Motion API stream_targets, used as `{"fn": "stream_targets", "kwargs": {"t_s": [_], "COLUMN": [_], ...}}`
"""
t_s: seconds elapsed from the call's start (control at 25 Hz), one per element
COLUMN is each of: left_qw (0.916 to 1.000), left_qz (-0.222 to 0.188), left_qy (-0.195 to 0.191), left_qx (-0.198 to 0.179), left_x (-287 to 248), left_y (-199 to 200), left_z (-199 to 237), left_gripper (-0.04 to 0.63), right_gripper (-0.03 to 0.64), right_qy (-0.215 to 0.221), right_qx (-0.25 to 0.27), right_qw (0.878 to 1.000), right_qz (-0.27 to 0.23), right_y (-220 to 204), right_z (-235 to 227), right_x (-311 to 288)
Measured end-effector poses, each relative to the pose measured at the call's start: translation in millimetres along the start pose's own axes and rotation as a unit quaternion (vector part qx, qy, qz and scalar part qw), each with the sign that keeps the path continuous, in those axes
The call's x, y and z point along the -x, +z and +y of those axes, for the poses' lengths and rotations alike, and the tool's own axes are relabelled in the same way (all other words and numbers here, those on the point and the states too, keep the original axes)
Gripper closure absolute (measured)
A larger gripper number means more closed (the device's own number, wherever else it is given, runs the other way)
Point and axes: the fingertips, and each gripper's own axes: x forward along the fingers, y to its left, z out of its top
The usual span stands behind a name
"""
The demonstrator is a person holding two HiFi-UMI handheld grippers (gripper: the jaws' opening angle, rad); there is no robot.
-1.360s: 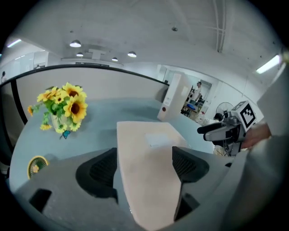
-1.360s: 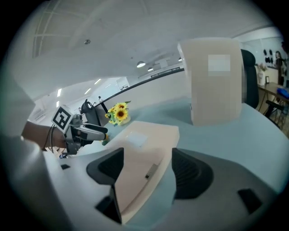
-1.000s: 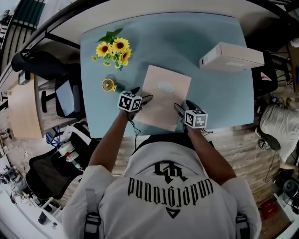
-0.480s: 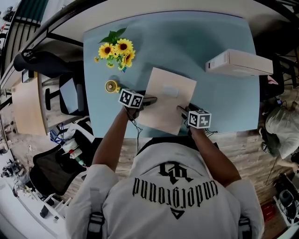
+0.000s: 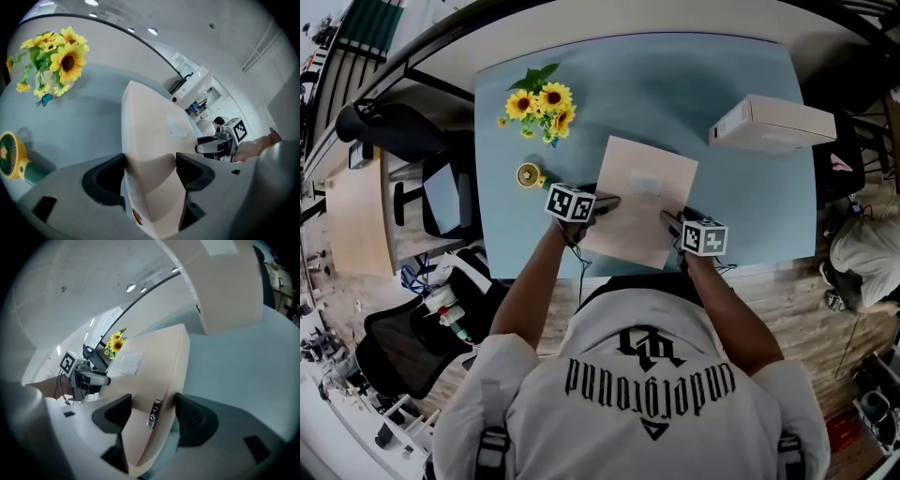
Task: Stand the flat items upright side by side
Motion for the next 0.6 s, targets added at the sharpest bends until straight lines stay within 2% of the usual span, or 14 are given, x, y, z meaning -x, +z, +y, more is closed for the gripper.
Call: {"fn": "stream_targets", "kwargs": {"t_s": [0.32,0.6], "left_qw": [0.9967,0.9875], "left_qz": [-0.039,-0.085], "left_qy": [0.019,0.028], "left_qx": [-0.068,-0.129], "left_x": [32,48], "left_y": [11,25], "left_z": [-42,-88], "left_gripper": [0.242,0.244], "right_gripper": [0.328,0.330], "right_qy": [-0.039,-0.087], "right_qx": [0.060,0.112], "right_qw": [0.996,0.983], "right_qz": [-0.061,-0.119], "right_y": [11,23], "right_z": [21,30], "right_x": [47,98]}}
